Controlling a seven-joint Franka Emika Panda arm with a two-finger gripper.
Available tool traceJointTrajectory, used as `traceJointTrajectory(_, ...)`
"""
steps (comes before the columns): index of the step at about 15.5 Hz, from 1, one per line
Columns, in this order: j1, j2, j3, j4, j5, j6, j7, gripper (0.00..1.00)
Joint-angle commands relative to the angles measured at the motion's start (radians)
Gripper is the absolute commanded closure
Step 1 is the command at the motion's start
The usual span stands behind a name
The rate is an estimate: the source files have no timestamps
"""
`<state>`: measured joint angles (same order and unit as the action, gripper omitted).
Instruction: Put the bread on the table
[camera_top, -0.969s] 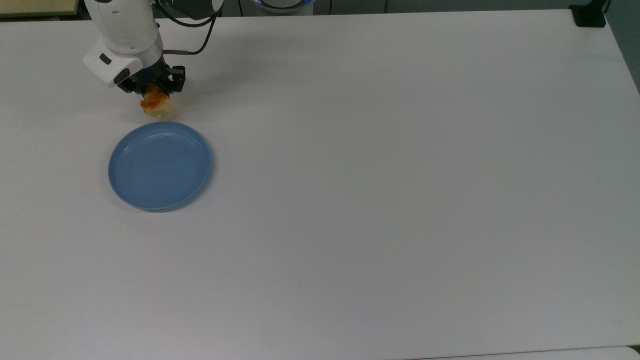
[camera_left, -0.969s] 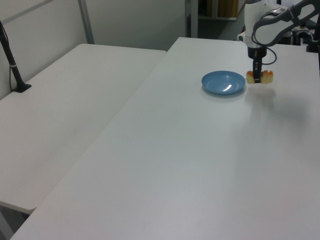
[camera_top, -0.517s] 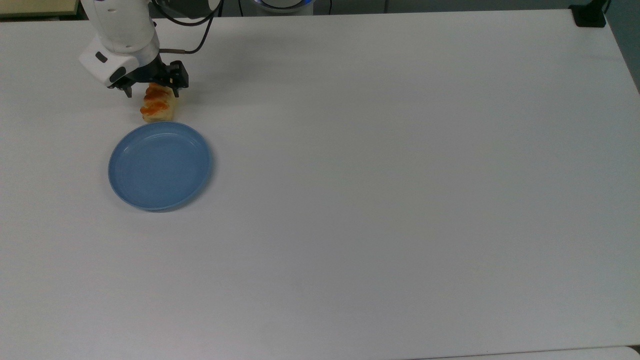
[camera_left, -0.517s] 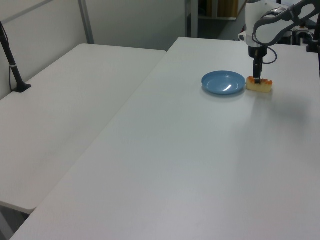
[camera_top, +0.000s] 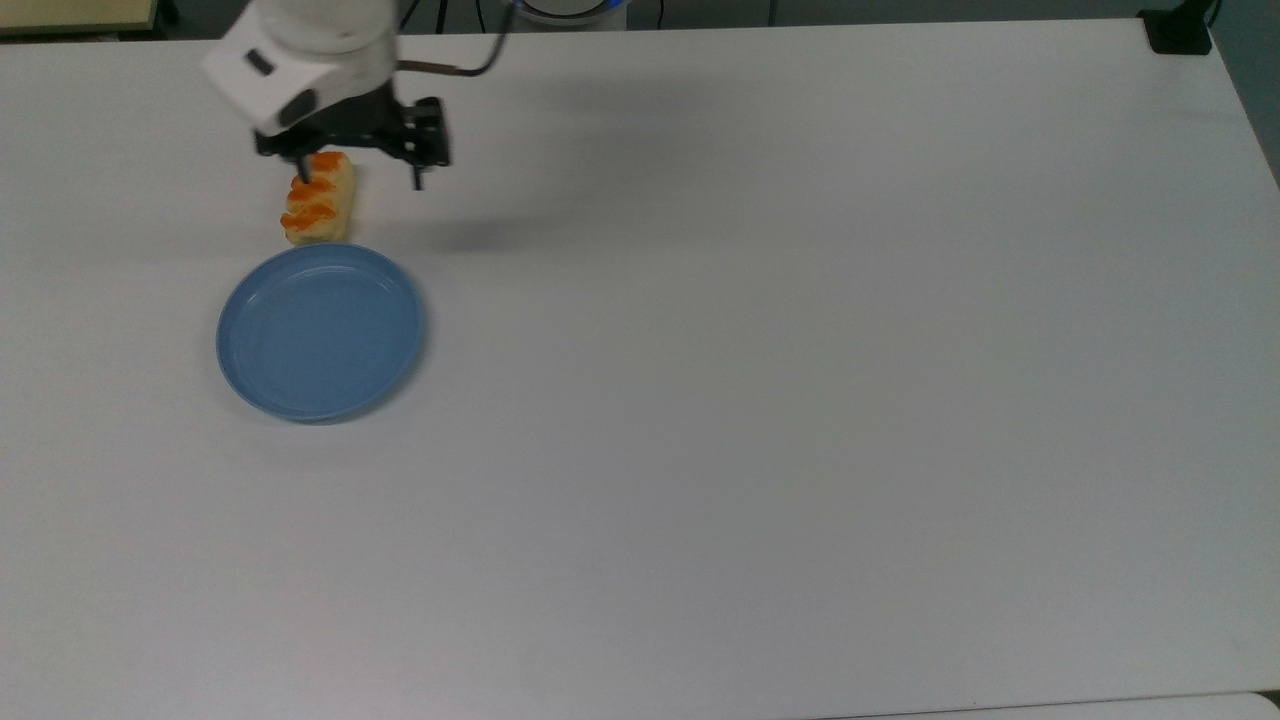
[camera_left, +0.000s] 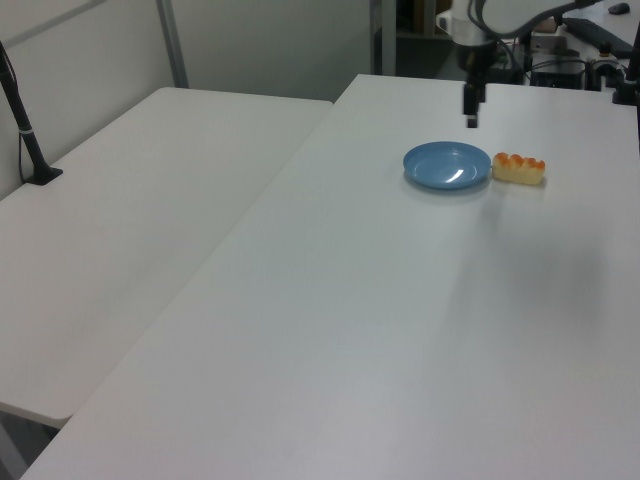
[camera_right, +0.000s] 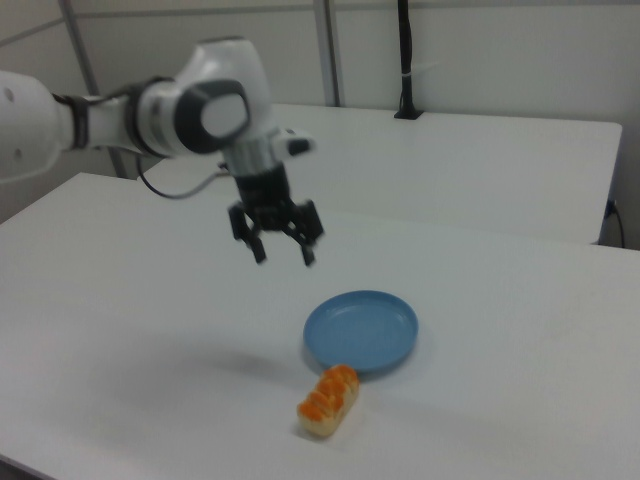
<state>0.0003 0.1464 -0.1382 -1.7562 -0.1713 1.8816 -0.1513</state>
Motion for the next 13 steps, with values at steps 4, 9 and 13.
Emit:
traceJointTrajectory(4,0.165,-0.062,-0.006,0.101,0.076,-0.094,0.34,0.0)
traceJointTrajectory(9,0.152,-0.143,0.002,0.098,0.153,-0.248,0.334,0.0)
traceJointTrajectory(13,0.132,-0.154,0.009,0.103,0.151,-0.259,0.32,0.0)
